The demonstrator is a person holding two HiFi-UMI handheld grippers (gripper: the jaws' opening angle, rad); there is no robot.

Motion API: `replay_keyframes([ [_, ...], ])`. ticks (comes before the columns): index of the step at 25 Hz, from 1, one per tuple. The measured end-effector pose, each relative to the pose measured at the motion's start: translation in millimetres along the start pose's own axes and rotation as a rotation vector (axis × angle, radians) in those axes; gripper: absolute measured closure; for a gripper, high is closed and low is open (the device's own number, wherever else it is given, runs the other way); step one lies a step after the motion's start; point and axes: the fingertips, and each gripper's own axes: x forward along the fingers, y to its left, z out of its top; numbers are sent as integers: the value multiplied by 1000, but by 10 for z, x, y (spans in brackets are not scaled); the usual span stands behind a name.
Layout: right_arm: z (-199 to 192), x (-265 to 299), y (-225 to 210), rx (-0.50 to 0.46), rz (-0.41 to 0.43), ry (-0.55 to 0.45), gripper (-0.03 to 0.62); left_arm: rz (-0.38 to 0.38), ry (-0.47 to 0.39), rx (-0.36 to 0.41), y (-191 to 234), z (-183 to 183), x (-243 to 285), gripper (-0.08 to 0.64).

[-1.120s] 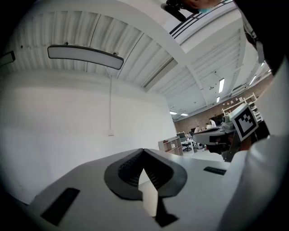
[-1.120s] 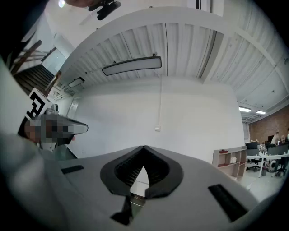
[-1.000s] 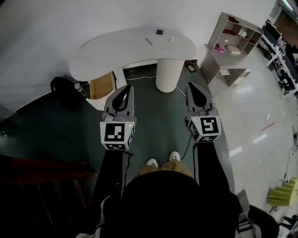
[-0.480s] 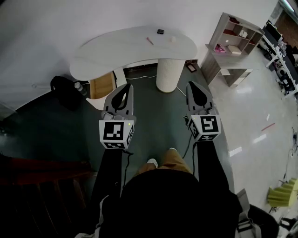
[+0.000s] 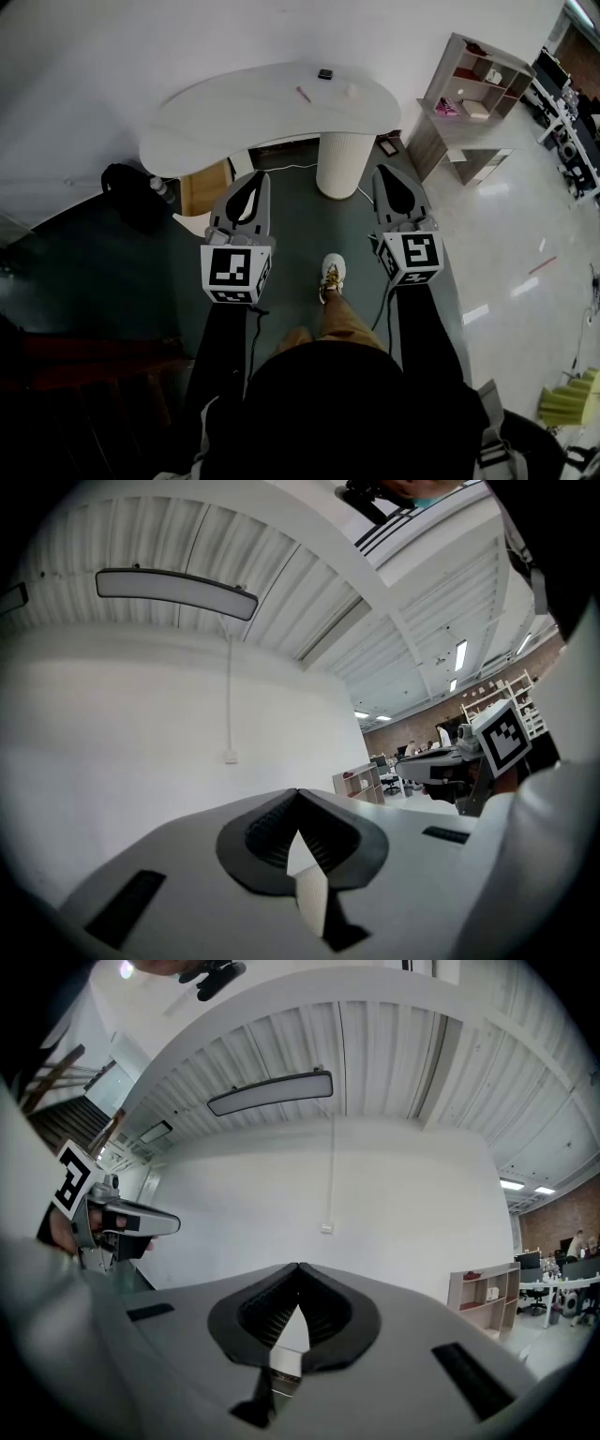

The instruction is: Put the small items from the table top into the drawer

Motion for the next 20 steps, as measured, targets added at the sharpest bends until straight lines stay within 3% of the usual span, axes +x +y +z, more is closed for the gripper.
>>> replay_keyframes([
  [9, -214, 928, -334, -7, 32, -19, 566, 32, 7, -1, 340, -263, 874, 546],
  [15, -361, 1704, -681, 7, 66, -22, 566, 18, 29, 9, 549, -354, 1683, 546],
  [20, -528, 2466, -1052, 8, 91, -10, 566, 50, 62, 7, 838, -494, 2454, 546],
])
